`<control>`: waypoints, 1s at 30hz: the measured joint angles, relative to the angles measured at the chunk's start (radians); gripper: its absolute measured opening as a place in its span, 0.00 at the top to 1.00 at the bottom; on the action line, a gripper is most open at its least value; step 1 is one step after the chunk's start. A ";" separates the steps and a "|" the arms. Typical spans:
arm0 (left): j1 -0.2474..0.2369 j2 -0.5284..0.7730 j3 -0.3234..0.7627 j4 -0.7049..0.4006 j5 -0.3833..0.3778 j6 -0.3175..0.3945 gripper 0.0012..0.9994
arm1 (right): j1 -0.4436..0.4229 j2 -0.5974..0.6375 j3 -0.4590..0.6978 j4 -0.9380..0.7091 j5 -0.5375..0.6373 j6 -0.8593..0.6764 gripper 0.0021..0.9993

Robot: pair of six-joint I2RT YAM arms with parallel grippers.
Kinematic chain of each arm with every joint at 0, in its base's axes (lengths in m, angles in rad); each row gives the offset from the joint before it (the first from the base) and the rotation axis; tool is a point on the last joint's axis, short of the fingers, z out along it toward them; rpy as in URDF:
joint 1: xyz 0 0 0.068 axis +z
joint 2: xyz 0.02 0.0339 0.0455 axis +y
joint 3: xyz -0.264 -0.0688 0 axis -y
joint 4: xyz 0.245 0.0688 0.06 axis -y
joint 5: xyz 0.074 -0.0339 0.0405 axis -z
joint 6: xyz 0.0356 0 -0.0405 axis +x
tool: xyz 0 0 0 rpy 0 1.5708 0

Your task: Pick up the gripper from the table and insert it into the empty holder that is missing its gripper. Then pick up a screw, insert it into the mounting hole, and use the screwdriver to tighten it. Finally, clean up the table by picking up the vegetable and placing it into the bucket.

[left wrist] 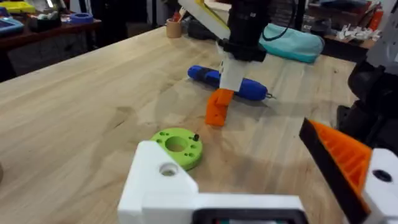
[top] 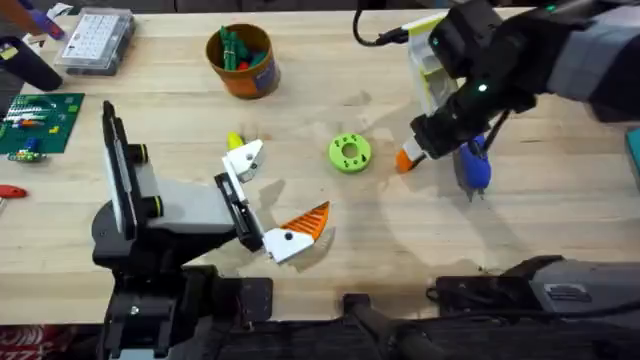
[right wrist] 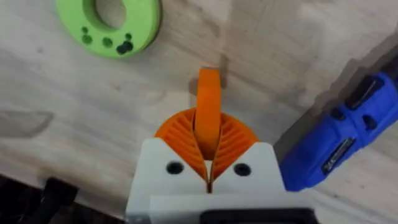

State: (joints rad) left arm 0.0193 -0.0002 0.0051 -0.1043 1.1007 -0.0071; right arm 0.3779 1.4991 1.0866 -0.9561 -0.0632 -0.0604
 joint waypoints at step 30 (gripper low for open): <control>0.000 0.000 0.000 0.000 0.000 0.000 0.01 | 0.000 -0.132 0.351 -0.254 -0.094 0.036 0.99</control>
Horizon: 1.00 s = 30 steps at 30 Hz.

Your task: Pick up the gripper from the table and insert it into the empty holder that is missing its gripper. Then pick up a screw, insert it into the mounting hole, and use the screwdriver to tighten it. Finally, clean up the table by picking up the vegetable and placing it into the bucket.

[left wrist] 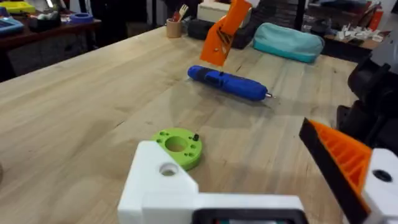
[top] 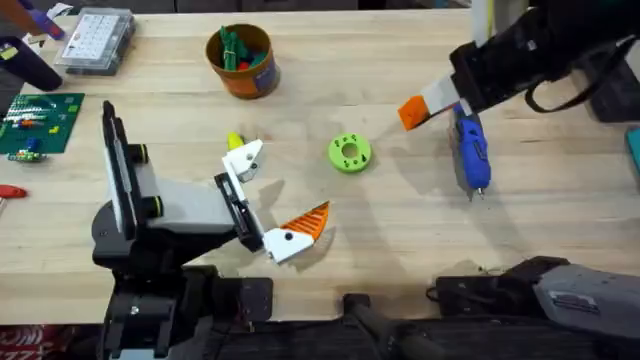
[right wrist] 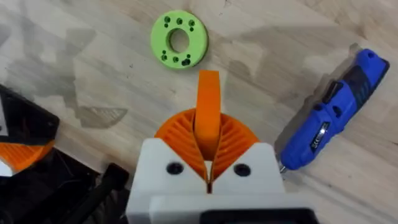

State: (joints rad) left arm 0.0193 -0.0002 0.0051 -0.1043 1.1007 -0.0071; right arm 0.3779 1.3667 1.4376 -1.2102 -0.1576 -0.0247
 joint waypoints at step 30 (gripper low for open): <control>0.000 0.000 0.000 0.000 0.001 0.000 0.01 | -0.052 -0.150 -0.436 1.097 -0.798 0.418 0.99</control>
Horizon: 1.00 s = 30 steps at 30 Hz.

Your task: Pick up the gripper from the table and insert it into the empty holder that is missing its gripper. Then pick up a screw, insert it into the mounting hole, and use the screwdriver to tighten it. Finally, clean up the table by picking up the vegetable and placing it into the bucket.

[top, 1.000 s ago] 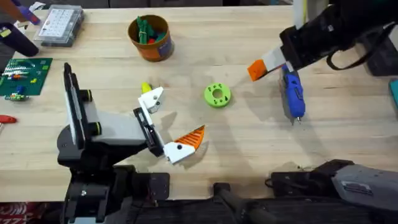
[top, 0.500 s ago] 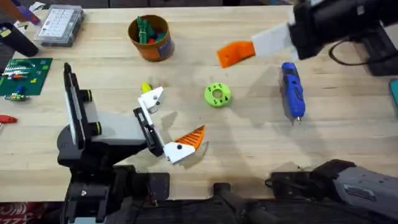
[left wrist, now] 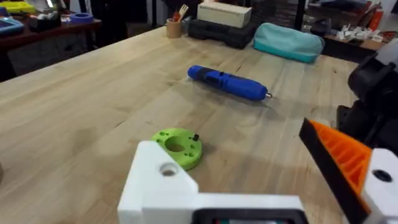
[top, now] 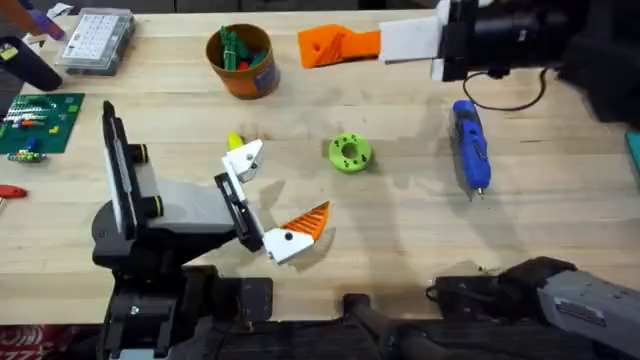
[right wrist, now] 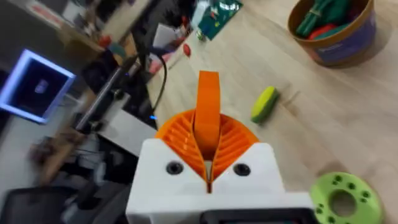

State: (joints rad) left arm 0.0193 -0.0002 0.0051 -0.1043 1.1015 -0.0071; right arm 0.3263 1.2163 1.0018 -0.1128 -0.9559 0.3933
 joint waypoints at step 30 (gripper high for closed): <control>0.000 0.000 0.000 0.000 0.002 0.000 0.01 | -0.159 0.322 -0.544 1.380 -0.481 1.130 0.99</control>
State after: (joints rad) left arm 0.0193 -0.0002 0.0051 -0.1047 1.1034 -0.0071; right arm 0.1669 1.5388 0.4573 1.2672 -1.4366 1.5236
